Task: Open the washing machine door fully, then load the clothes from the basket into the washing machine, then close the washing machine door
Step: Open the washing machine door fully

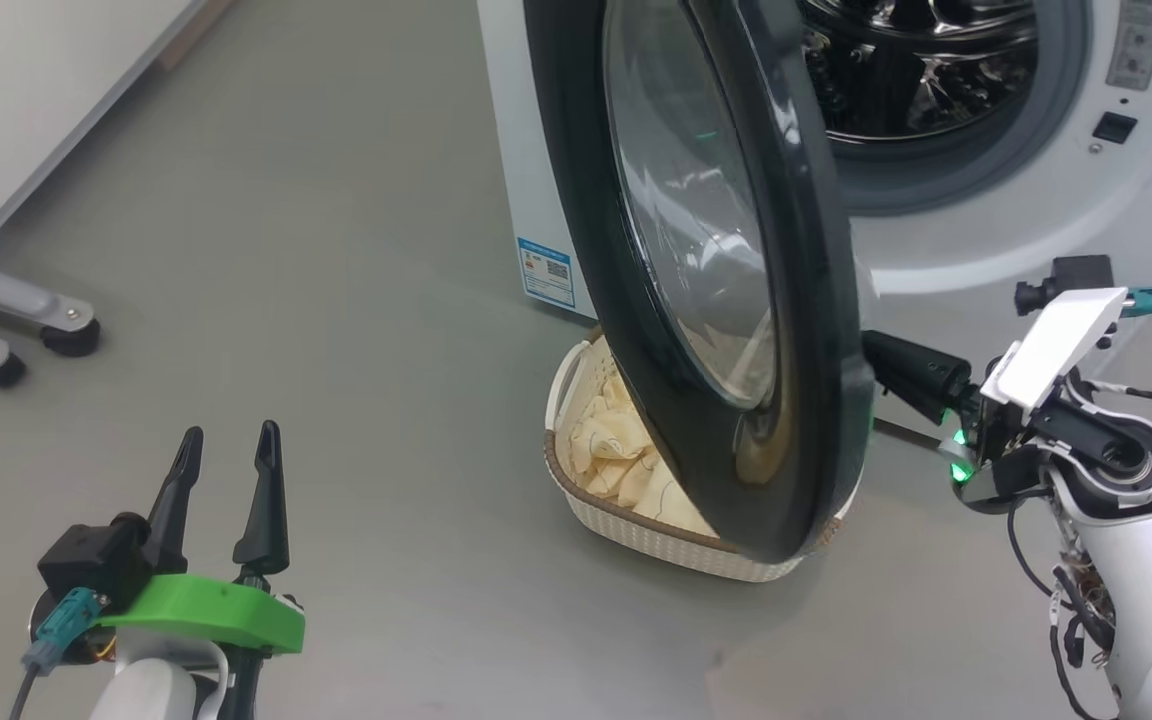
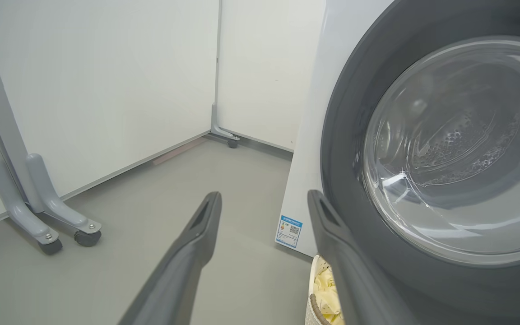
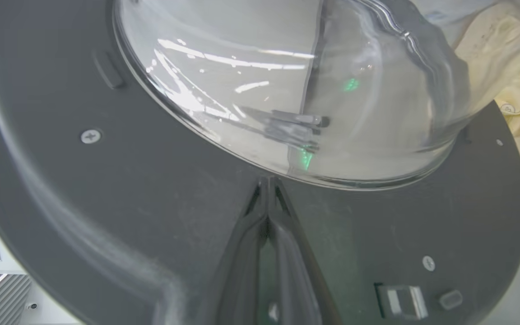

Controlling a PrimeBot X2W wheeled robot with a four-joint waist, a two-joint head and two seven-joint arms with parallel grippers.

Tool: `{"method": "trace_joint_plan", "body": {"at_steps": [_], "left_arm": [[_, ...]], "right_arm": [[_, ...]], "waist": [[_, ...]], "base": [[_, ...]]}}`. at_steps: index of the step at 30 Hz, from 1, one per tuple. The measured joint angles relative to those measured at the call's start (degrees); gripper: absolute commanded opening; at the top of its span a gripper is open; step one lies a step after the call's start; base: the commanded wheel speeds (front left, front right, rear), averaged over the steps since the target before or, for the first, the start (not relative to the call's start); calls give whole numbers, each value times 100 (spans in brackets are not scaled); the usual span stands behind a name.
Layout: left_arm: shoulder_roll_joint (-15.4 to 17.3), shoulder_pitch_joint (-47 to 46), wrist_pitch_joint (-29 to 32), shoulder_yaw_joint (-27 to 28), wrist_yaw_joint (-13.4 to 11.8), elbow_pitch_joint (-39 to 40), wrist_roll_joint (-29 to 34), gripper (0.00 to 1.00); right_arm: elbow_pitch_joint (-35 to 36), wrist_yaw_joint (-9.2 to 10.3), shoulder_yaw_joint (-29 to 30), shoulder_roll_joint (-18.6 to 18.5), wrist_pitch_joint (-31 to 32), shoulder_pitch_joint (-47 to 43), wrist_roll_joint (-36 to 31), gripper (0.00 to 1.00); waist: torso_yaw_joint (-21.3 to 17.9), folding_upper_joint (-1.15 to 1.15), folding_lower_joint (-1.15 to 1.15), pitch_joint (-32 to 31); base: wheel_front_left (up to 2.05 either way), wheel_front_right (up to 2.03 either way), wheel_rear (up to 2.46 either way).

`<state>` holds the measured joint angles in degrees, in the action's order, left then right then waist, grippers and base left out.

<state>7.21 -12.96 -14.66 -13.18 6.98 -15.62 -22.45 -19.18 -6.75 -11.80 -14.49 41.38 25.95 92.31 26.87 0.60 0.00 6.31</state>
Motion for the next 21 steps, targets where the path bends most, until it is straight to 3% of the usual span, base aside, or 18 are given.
{"method": "trace_joint_plan", "body": {"at_steps": [21], "left_arm": [[45, 61, 0, 30, 0, -43, -10, 100]], "right_arm": [[432, 0, -355, 356, 125, -236, 12, 0]], "waist": [[390, 0, 0, -89]], "base": [[0, 0, 0]]}}
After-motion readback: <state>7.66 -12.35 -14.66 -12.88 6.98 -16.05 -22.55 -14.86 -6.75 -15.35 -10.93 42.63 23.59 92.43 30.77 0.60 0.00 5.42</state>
